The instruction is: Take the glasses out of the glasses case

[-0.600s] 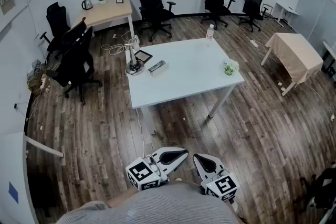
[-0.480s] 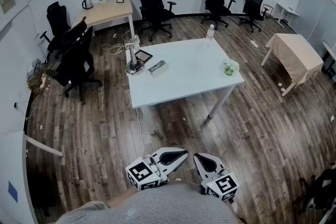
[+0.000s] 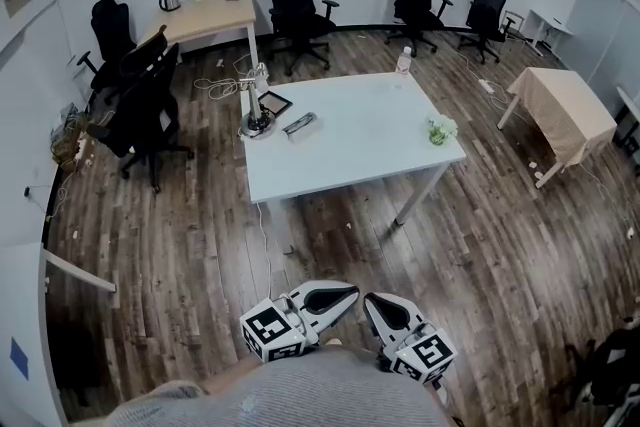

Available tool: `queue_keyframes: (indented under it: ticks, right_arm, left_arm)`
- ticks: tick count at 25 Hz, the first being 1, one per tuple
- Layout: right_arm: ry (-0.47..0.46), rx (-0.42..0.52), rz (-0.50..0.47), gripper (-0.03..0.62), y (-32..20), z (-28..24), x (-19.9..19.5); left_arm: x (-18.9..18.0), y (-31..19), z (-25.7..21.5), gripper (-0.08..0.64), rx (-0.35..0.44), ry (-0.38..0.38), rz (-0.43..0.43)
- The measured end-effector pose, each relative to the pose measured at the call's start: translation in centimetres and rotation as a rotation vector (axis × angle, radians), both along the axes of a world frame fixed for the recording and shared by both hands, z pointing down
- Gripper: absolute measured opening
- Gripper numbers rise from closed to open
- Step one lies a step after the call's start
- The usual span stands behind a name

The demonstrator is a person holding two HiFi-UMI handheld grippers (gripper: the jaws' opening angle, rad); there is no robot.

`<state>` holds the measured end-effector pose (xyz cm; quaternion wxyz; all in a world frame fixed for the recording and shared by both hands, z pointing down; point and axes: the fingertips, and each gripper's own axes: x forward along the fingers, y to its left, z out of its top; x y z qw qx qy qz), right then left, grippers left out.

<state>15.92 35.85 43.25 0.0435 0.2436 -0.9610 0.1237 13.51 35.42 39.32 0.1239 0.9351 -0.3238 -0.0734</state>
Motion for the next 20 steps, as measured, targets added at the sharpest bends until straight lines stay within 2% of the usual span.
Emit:
queue_keyframes:
  ticks: [7, 20]
  right_arm:
    - [0.098, -0.036, -0.041, 0.015, 0.4, 1.7, -0.6]
    - [0.068, -0.058, -0.061, 0.016, -0.5, 2.5, -0.3]
  left_arm:
    - [0.2, -0.2, 0.4, 0.014, -0.009, -0.001, -0.001]
    - [0.5, -0.6, 0.2, 0.014, 0.002, -0.014, -0.032]
